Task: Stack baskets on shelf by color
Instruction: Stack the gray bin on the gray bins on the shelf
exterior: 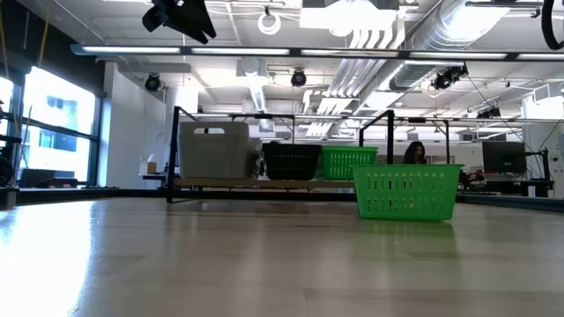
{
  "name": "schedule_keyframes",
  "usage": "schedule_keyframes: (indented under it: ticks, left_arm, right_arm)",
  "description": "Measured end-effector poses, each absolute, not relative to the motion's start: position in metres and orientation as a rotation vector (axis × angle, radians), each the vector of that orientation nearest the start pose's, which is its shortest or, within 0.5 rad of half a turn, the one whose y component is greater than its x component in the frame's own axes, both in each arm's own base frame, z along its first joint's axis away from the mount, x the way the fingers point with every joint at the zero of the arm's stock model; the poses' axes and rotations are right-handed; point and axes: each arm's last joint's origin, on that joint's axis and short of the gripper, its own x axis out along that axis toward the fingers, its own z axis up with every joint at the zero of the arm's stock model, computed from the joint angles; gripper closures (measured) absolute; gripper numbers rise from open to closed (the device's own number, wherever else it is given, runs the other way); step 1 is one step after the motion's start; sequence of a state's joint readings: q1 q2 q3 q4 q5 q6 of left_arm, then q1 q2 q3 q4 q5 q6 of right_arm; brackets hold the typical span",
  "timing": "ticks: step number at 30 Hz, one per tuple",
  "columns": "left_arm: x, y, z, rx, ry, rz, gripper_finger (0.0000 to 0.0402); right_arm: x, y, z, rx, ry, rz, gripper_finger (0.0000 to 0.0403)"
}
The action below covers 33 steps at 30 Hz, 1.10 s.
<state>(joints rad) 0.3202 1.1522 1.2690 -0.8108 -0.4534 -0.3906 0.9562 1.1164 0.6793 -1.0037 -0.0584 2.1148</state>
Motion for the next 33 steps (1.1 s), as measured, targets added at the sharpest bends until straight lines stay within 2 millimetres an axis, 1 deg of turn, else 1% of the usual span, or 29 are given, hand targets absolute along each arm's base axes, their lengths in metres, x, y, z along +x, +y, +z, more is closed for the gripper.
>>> schedule_keyframes:
  ticks: [4,8,19,22,26,29,31,33]
  left_arm:
    - [0.206,0.082,0.373,-0.308,0.555,0.869,0.0282]
    - [0.206,0.082,0.373,-0.308,0.555,0.869,0.0282]
    - [0.206,0.082,0.373,-0.307,0.555,0.869,0.0282]
    - [0.206,0.082,0.373,-0.307,0.555,0.869,0.0282]
    - [0.206,0.082,0.373,-0.307,0.555,0.870,0.0282]
    - [0.206,0.082,0.373,-0.307,0.555,0.870,0.0282]
    - [0.206,0.082,0.373,-0.307,0.555,0.870,0.0282]
    - [0.206,0.082,0.373,-0.305,0.556,0.869,0.0282]
  right_arm:
    - [0.093,0.135,0.193,1.016,1.421,-0.802,0.0245]
    - [0.095,0.137,0.188,1.008,1.402,-0.847,0.0245]
    - [0.104,0.152,0.166,0.974,1.462,-0.940,0.0245]
    - [0.108,0.158,0.158,0.978,1.463,-0.956,0.0252]
    - [0.111,0.164,0.147,0.962,1.480,-0.977,0.0277]
    - [0.113,0.167,0.141,0.974,1.491,-0.994,0.0304]
    - [0.115,0.168,0.141,0.991,1.500,-0.994,0.0332]
    - [0.118,0.167,0.142,1.006,1.500,-1.001,0.0370]
